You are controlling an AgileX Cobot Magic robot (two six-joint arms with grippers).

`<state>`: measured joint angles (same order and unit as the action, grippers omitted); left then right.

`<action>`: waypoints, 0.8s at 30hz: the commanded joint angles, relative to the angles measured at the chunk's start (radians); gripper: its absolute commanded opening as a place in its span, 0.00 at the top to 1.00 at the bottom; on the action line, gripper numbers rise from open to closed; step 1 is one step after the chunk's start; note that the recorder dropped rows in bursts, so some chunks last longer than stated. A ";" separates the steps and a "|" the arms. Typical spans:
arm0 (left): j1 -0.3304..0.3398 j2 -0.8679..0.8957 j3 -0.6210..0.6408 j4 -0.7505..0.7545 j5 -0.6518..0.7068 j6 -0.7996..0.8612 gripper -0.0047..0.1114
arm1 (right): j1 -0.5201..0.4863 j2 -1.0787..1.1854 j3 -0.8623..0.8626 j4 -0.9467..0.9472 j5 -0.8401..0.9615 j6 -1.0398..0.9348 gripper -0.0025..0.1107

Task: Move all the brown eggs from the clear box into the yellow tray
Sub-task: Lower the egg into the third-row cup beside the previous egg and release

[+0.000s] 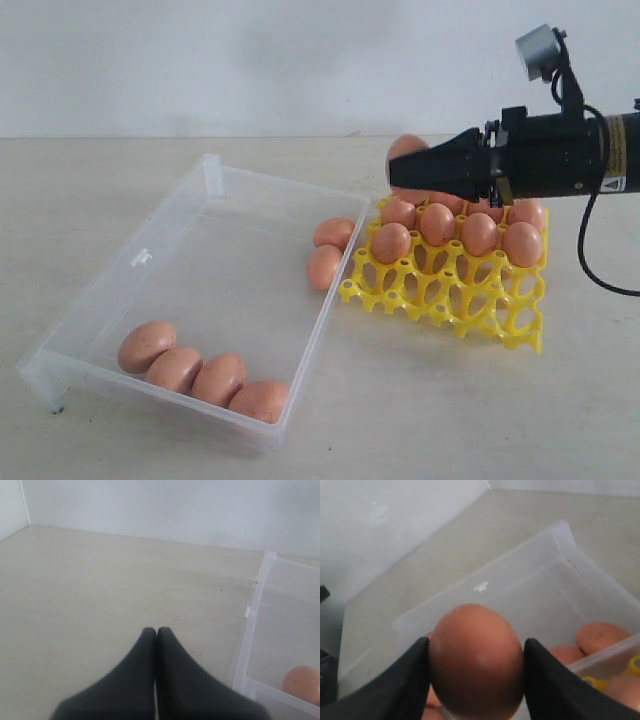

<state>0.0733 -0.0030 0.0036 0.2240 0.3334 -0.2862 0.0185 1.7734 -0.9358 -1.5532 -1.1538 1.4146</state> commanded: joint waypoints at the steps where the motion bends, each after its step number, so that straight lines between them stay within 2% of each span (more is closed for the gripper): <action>1: -0.003 0.003 -0.004 0.000 -0.004 -0.010 1.00 | -0.007 0.049 -0.004 0.014 0.026 -0.021 0.98; 6: -0.003 0.003 -0.004 0.000 -0.004 -0.010 1.00 | -0.007 0.088 -0.004 0.028 0.041 -0.074 0.98; 15: -0.003 0.003 -0.004 0.000 -0.004 -0.010 1.00 | -0.007 0.162 -0.004 0.023 0.269 -0.206 0.98; 21: -0.003 0.003 -0.004 0.000 -0.004 -0.010 1.00 | -0.007 0.211 -0.006 0.041 0.284 -0.300 0.98; 24: -0.003 0.003 -0.004 0.000 -0.004 -0.010 1.00 | -0.007 0.237 -0.008 0.108 0.289 -0.329 0.98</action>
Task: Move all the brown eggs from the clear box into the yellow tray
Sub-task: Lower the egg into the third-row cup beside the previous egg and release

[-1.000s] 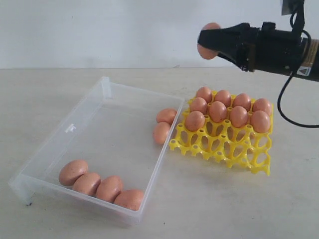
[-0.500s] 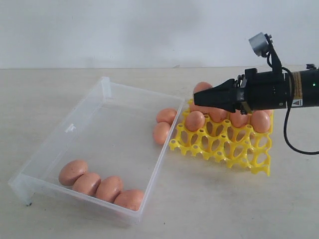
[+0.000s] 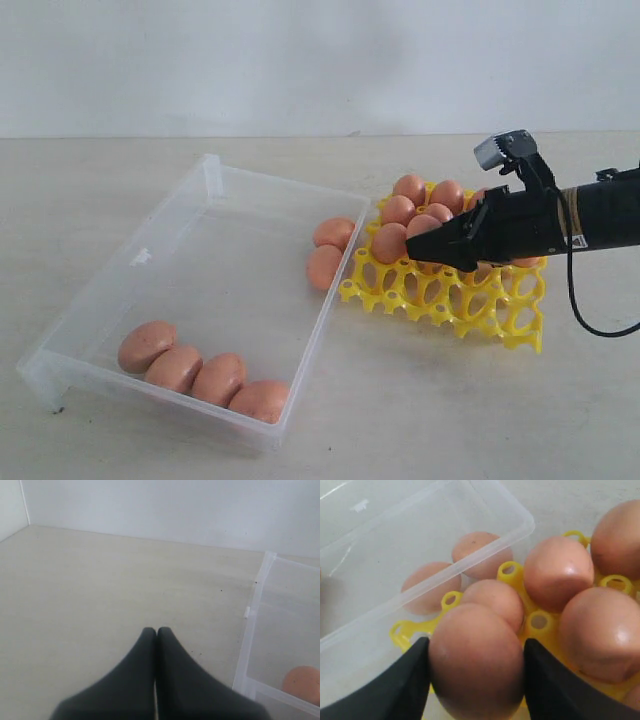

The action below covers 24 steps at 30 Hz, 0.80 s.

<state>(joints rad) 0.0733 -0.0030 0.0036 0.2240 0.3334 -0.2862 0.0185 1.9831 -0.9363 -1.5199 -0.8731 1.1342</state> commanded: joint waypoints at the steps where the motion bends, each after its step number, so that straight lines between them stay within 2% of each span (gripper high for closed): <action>1: -0.003 0.003 -0.004 0.000 -0.004 -0.010 1.00 | -0.007 0.035 -0.007 0.098 0.008 -0.051 0.96; 5: -0.003 0.003 -0.004 0.000 -0.004 -0.010 1.00 | -0.007 0.043 -0.007 0.116 0.035 -0.074 0.84; 10: -0.003 0.003 -0.004 0.000 -0.004 -0.010 1.00 | -0.007 0.043 -0.007 0.153 0.039 -0.074 0.56; 13: -0.003 0.003 -0.004 0.000 -0.004 -0.010 1.00 | -0.007 0.043 -0.007 0.155 0.024 -0.074 0.47; 24: -0.003 0.003 -0.004 0.000 -0.004 -0.010 1.00 | -0.007 0.039 -0.007 0.155 -0.051 -0.074 0.45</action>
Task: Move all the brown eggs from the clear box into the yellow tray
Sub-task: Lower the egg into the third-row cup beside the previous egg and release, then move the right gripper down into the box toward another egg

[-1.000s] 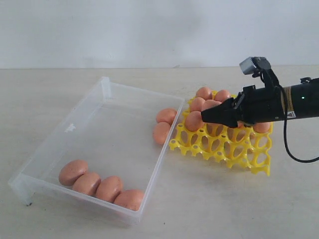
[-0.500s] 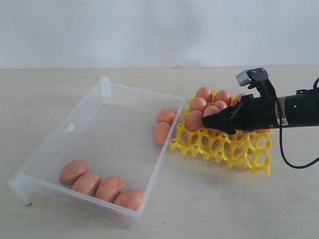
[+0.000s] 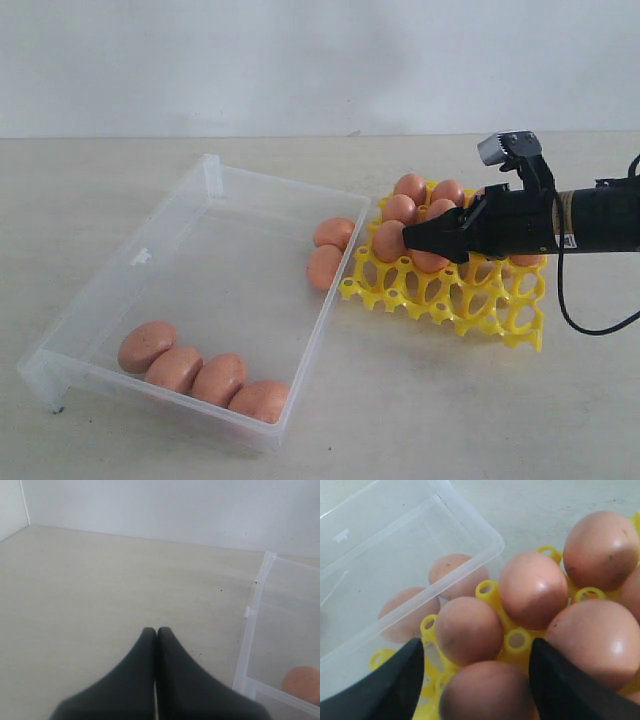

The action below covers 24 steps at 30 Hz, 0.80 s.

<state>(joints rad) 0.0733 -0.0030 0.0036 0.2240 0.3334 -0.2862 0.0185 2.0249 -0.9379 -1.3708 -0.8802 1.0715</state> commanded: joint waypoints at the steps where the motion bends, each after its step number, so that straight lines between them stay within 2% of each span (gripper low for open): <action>1: -0.003 0.003 -0.004 0.000 -0.004 -0.010 1.00 | -0.007 -0.005 -0.008 0.014 -0.076 -0.012 0.45; 8: -0.003 0.003 -0.004 0.000 -0.004 -0.010 1.00 | -0.007 -0.086 -0.079 0.104 -0.238 -0.010 0.45; 14: -0.003 0.003 -0.004 0.000 -0.004 -0.010 1.00 | 0.023 -0.182 -0.147 0.158 -0.265 0.032 0.46; 16: -0.003 0.003 -0.004 0.000 -0.004 -0.010 1.00 | 0.063 -0.211 -0.157 0.152 -0.252 0.045 0.55; 20: -0.003 0.003 -0.004 0.000 -0.004 -0.010 1.00 | 0.198 -0.250 -0.158 0.069 -0.168 0.052 0.95; 22: -0.003 0.003 -0.004 0.000 -0.004 -0.010 1.00 | 0.283 -0.259 -0.162 -0.011 -0.049 0.077 0.98; 24: -0.003 0.003 -0.004 0.000 -0.004 -0.010 1.00 | 0.385 -0.257 -0.162 -0.116 0.165 0.068 0.98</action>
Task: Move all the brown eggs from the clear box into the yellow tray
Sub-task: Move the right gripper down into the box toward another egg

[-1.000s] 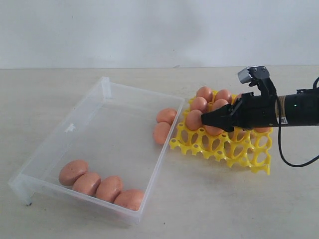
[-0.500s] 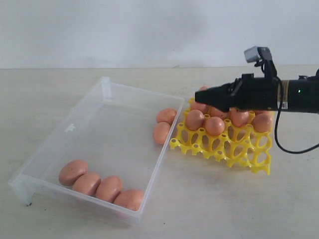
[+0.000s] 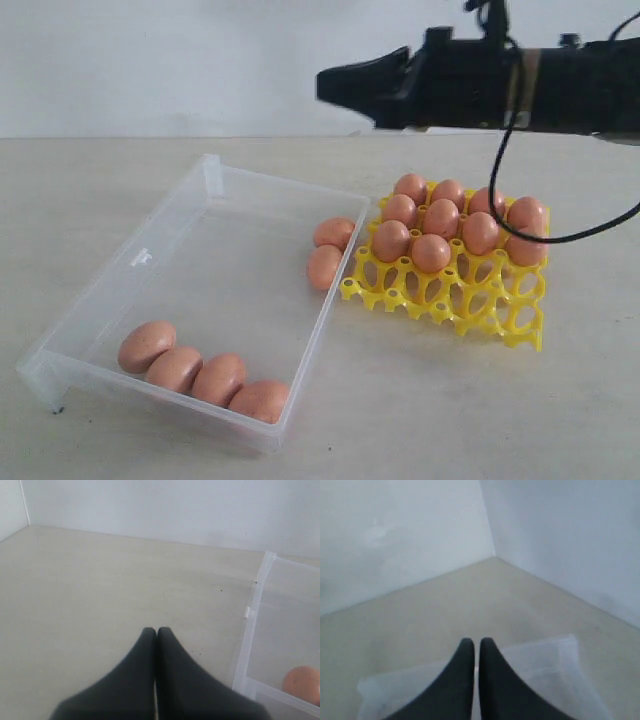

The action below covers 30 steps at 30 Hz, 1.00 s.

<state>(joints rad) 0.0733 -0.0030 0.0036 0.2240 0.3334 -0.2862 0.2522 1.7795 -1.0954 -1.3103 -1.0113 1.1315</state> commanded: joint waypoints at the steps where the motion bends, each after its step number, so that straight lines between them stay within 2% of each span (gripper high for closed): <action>1: -0.003 0.003 -0.004 0.000 -0.004 -0.010 1.00 | 0.205 -0.012 -0.004 -0.251 0.415 -0.001 0.98; 3: -0.003 0.003 -0.004 0.000 -0.004 -0.010 1.00 | 0.323 -0.012 -0.004 -0.433 0.801 0.066 0.98; 5: -0.003 0.003 -0.004 0.000 -0.004 -0.010 1.00 | 0.434 -0.010 -0.007 -0.434 1.202 0.154 0.98; 7: -0.003 0.003 -0.004 0.000 -0.004 -0.010 1.00 | 0.494 -0.002 -0.035 -0.415 1.374 0.051 0.98; 10: -0.003 0.003 -0.004 0.000 -0.004 -0.010 1.00 | 0.533 0.015 -0.143 0.031 1.399 -0.351 0.98; 11: -0.003 0.003 -0.004 0.000 -0.004 -0.010 1.00 | 0.533 0.032 -0.194 0.314 1.451 -0.597 0.98; 13: -0.003 0.003 -0.004 0.000 -0.004 -0.010 1.00 | 0.520 0.079 -0.313 0.713 1.608 -0.935 0.98; 14: -0.003 0.003 -0.004 0.000 -0.004 -0.010 1.00 | 0.502 0.123 -0.401 0.881 1.753 -1.144 0.98; 15: -0.003 0.003 -0.004 0.000 -0.004 -0.010 1.00 | 0.487 0.154 -0.458 1.007 1.846 -1.221 0.98; 18: -0.003 0.003 -0.004 0.000 -0.004 -0.010 1.00 | 0.455 0.256 -0.637 1.179 2.086 -1.264 0.98; 22: -0.003 0.003 -0.004 0.000 -0.004 -0.010 1.00 | 0.455 0.343 -0.770 1.190 2.144 -1.264 0.97; 24: -0.003 0.003 -0.004 0.000 -0.004 -0.010 1.00 | 0.455 0.357 -0.787 1.190 2.120 -1.264 0.91; 30: -0.003 0.003 -0.004 0.000 -0.004 -0.010 1.00 | 0.455 0.397 -0.788 1.190 2.051 -1.224 0.45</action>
<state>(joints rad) 0.0733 -0.0030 0.0036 0.2240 0.3334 -0.2862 0.7100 2.1594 -1.8749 -0.1204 1.0614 -0.1203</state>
